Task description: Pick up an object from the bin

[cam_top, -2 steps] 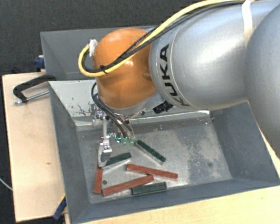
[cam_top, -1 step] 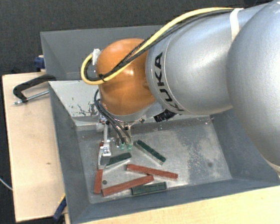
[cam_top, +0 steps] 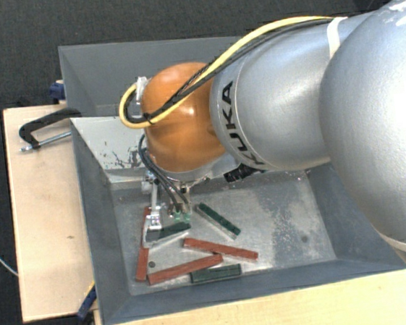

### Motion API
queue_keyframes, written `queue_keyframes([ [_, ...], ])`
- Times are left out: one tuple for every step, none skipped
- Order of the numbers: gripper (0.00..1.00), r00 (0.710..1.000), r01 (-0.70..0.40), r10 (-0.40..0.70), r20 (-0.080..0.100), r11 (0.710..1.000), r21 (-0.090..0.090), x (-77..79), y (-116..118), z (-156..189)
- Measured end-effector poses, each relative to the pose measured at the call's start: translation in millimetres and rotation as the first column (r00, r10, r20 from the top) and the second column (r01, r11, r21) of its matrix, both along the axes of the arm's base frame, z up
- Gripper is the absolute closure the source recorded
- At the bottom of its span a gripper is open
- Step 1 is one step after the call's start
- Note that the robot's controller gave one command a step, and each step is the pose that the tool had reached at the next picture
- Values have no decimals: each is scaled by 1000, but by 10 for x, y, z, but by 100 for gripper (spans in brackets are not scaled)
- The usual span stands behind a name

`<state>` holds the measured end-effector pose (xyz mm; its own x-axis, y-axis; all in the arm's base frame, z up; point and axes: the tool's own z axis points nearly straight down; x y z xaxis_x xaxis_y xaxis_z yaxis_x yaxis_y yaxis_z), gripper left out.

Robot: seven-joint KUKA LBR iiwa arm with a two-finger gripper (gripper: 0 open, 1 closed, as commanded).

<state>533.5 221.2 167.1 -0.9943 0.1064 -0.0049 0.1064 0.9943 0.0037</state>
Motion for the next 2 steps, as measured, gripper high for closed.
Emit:
queue_keyframes([
  [0,999,-50,50,-13,999,-5,42,-89,-276],
  [0,978,-206,206,9,978,-1,107,-34,-444],
])
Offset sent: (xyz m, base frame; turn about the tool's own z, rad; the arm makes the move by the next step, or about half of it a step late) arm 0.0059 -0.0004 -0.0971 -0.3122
